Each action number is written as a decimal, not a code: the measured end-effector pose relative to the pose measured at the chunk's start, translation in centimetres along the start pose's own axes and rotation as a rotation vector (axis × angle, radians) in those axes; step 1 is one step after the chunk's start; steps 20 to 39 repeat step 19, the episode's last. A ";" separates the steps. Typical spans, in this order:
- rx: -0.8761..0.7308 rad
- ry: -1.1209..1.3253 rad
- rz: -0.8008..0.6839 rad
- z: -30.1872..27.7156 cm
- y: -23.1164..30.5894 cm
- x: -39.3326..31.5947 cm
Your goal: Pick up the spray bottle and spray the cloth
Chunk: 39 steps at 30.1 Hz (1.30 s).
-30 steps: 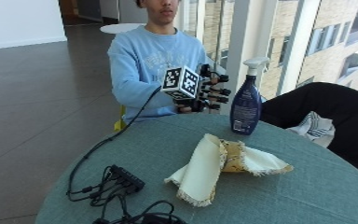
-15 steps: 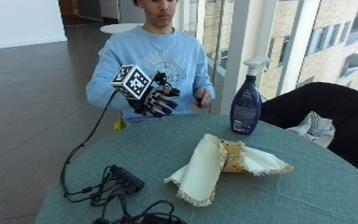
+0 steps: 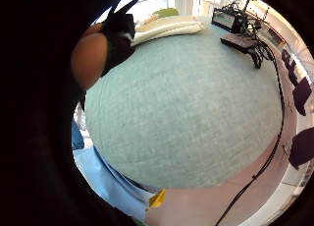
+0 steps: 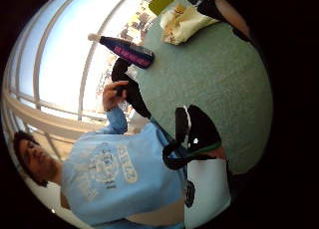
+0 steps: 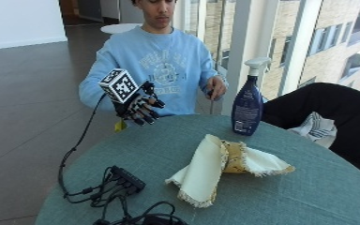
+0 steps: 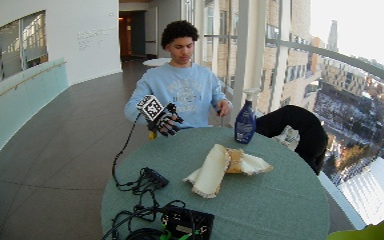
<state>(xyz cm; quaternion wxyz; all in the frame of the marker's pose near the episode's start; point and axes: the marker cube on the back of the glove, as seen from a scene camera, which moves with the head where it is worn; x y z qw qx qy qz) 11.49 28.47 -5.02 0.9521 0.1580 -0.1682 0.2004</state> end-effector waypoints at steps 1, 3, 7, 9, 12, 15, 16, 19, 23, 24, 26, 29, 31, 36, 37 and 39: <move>-0.001 0.006 -0.001 0.1 0.1 0.0; -0.003 0.013 -0.001 0.1 0.2 0.0; -0.007 0.020 -0.003 0.1 0.3 -0.1; -0.011 0.022 -0.002 0.2 0.4 0.0; -0.016 0.015 0.001 0.3 0.4 0.3; -0.021 0.004 0.007 0.5 0.4 0.5; -0.022 0.002 0.008 0.6 0.4 0.6; -0.024 0.000 0.002 0.7 0.5 0.6; -0.024 0.000 0.002 0.7 0.5 0.6; -0.024 0.000 0.002 0.7 0.5 0.6; -0.024 0.000 0.002 0.7 0.5 0.6; -0.024 0.000 0.002 0.7 0.5 0.6; -0.024 0.000 0.002 0.7 0.5 0.6; -0.024 0.000 0.002 0.7 0.5 0.6; -0.024 0.000 0.002 0.7 0.5 0.6; -0.024 0.000 0.002 0.7 0.5 0.6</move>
